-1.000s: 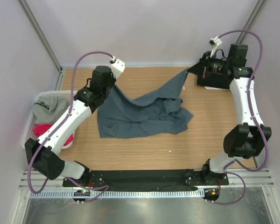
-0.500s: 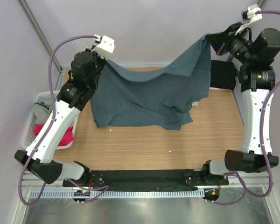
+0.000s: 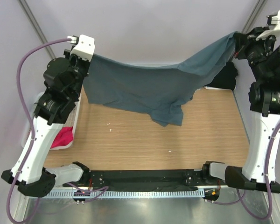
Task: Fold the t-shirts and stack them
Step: Flatten the tshirt out
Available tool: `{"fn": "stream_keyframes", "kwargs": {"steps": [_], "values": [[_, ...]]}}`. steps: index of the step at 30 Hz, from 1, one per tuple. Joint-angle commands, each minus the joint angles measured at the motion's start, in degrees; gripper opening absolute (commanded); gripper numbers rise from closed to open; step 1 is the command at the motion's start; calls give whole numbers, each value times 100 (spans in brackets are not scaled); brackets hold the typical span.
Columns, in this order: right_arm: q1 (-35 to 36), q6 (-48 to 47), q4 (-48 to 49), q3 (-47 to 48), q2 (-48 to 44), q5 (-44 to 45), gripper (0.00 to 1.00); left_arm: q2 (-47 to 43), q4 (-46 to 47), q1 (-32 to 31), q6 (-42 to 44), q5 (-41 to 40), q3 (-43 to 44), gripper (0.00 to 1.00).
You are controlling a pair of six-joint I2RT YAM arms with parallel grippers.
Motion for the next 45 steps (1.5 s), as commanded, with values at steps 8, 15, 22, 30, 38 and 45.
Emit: {"fn": "stream_keyframes", "kwargs": {"steps": [8, 15, 22, 30, 38, 45], "values": [[-295, -302, 163, 1218, -515, 567, 1, -406, -637, 6, -322, 590, 1346, 0], [-365, -759, 285, 2035, -594, 769, 1, -398, -822, 32, -313, 828, 1736, 0], [-365, -989, 488, 2502, -226, 1050, 1, -266, -805, 32, -200, 811, 1692, 0], [-365, -1086, 716, 2022, 416, 1068, 1, 120, 29, 32, 591, 73, 1288, 0], [-365, -1068, 707, 1631, 952, 1103, 1, 340, 584, 49, 970, -235, 329, 0], [-365, -1173, 699, 2177, 761, 1103, 1, 332, 452, 41, 830, -288, 1040, 0]]}}
